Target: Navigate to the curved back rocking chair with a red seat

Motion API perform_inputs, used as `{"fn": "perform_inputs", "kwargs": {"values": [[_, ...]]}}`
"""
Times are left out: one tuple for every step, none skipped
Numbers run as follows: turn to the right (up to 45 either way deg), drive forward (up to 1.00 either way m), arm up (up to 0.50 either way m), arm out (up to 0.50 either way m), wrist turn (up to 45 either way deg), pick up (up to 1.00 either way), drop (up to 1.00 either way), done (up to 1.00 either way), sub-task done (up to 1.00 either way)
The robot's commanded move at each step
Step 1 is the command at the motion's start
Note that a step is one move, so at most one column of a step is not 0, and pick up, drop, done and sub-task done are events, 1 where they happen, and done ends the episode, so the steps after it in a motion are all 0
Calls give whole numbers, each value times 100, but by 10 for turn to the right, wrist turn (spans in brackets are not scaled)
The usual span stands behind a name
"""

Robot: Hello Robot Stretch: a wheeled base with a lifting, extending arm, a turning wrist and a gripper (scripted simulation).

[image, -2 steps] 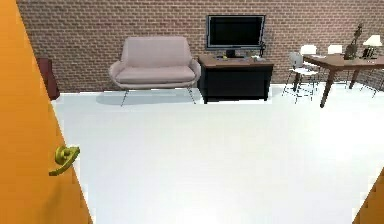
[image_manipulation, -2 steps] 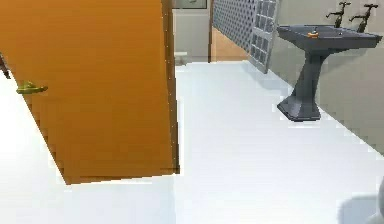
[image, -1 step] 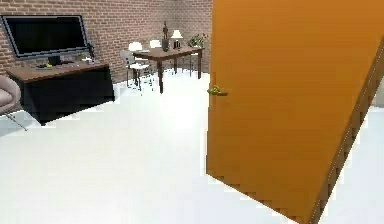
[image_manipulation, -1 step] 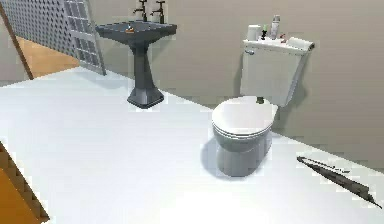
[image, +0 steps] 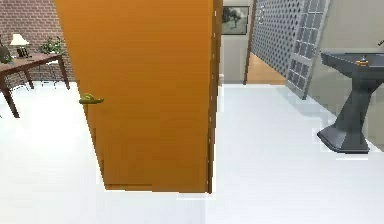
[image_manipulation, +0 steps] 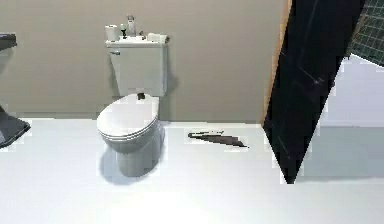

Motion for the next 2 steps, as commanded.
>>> {"fn": "perform_inputs", "kwargs": {"values": [[0, 10, 0, 0, 0, 0, 0, 0, 0], [-450, 0, 0, 0, 0, 0, 0, 0, 0]]}}
